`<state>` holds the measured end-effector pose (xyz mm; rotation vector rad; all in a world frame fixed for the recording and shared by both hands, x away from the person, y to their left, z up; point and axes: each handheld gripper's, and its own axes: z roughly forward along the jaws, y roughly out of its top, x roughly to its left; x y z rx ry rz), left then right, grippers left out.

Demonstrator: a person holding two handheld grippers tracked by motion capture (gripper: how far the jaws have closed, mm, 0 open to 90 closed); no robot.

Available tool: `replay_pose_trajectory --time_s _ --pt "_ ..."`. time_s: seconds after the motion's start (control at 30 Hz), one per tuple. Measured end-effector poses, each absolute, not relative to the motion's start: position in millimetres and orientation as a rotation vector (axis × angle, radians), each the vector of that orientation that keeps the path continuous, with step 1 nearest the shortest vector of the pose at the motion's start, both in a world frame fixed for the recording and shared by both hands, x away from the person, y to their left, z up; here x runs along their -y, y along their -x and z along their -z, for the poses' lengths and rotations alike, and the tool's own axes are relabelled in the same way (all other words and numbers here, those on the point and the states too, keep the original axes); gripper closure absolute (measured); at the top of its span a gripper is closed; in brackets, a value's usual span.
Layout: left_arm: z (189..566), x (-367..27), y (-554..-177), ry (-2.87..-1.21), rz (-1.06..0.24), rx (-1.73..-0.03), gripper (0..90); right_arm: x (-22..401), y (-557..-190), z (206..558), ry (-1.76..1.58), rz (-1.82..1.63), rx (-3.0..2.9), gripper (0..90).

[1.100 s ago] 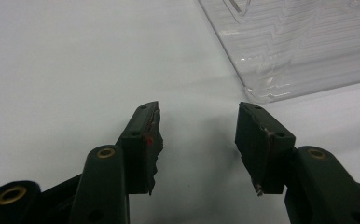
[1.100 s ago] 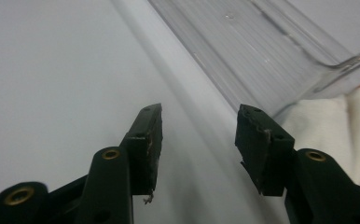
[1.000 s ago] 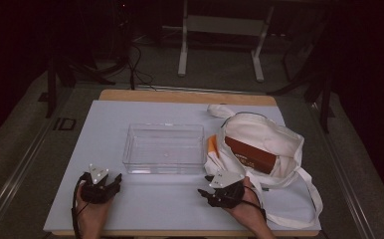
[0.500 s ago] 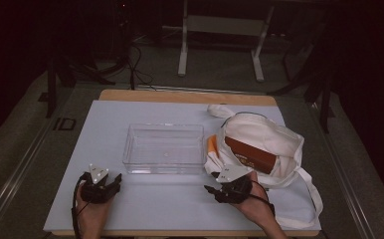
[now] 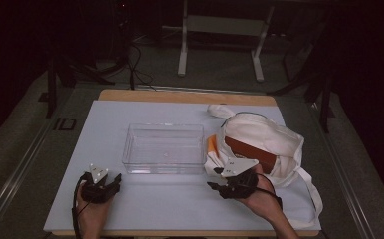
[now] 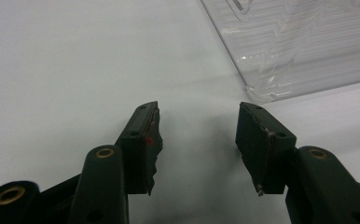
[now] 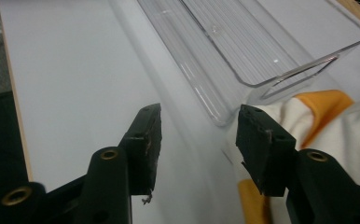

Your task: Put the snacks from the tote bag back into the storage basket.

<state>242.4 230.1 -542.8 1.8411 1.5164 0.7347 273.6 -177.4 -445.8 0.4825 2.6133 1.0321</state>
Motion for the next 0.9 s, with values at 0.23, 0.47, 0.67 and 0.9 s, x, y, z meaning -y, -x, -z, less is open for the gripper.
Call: replay_pose_trajectory --time_s 0.23,0.47,0.67,0.9 --pt "542.9 -230.1 -242.6 -1.844 -0.735 -1.517 49.8 180.9 -275.3 435.1 -0.450 -1.017 -2.618 50.2" --pt "542.8 -230.2 -242.7 -1.844 -0.735 -1.520 49.8 189.9 -278.1 422.1 -0.441 -0.971 -2.597 47.1" --pt "542.8 -230.3 -242.7 -1.845 -0.735 -1.521 49.8 198.4 -284.1 414.2 -0.467 -0.946 -2.576 45.3" --pt "542.8 -230.4 -242.8 -1.846 -0.734 -1.519 49.8 204.0 -288.8 406.1 -0.467 -0.924 -2.565 45.4"
